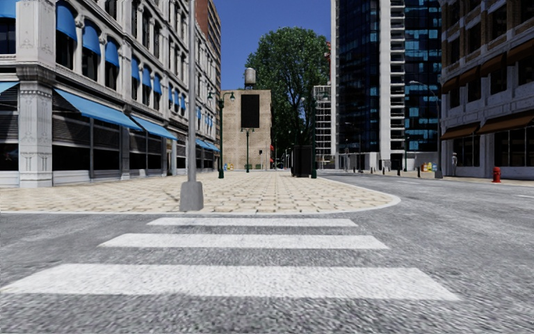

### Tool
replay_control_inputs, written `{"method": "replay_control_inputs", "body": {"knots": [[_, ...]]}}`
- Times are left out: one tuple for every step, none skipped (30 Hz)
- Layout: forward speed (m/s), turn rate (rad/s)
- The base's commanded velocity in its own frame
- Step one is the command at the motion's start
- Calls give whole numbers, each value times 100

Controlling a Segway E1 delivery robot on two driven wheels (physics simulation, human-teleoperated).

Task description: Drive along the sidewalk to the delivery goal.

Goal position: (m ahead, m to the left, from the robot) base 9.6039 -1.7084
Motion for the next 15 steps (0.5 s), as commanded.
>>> {"method": "replay_control_inputs", "body": {"knots": [[200, 0], [200, 0], [200, 0], [200, 0], [200, 0], [200, 0], [200, 0], [200, 0], [200, 0], [200, 0], [200, 0], [200, 0], [200, 0], [200, 0], [200, 0]]}}
